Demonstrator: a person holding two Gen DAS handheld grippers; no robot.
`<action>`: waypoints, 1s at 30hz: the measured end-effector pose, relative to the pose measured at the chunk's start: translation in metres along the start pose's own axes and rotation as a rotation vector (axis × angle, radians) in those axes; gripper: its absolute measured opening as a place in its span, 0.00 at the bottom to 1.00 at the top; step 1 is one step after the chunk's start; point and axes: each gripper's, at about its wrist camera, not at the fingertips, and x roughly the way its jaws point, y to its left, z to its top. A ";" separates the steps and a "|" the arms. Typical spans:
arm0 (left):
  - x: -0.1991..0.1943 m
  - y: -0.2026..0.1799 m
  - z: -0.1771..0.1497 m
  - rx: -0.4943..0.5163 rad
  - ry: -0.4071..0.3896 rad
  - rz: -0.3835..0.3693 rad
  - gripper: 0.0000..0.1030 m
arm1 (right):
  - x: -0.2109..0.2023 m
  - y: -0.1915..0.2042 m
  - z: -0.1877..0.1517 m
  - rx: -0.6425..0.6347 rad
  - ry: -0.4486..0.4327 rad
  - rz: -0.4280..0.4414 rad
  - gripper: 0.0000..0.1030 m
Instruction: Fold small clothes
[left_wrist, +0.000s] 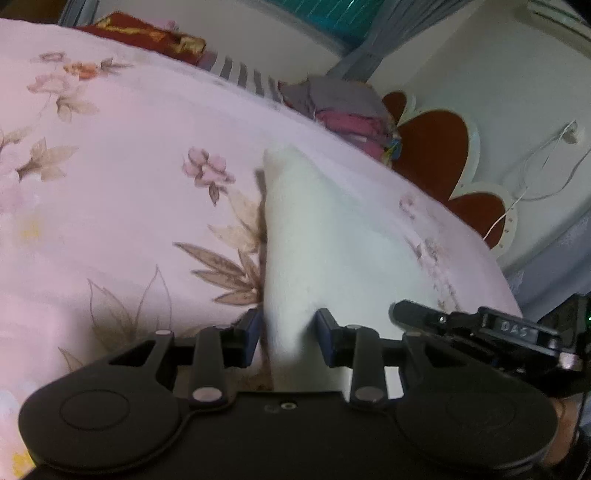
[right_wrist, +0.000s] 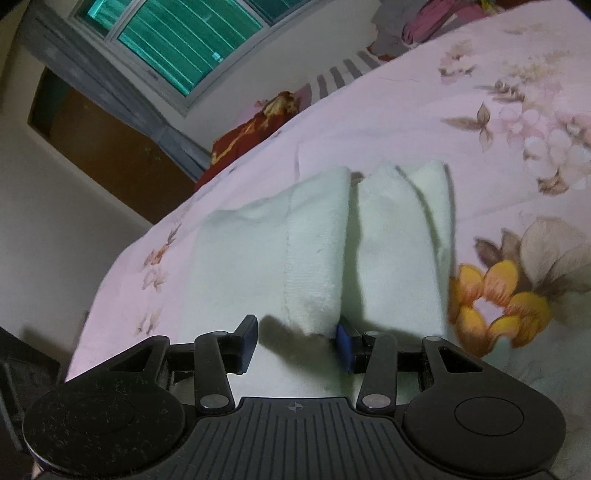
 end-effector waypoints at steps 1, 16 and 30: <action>0.002 -0.001 0.000 -0.002 0.003 -0.003 0.32 | 0.001 0.002 0.000 -0.006 0.010 0.006 0.43; 0.003 -0.021 0.021 0.100 -0.021 0.070 0.24 | 0.006 0.014 0.000 -0.084 0.008 -0.044 0.14; 0.025 -0.082 0.009 0.348 0.059 0.060 0.25 | -0.043 -0.005 -0.020 -0.096 -0.050 -0.150 0.12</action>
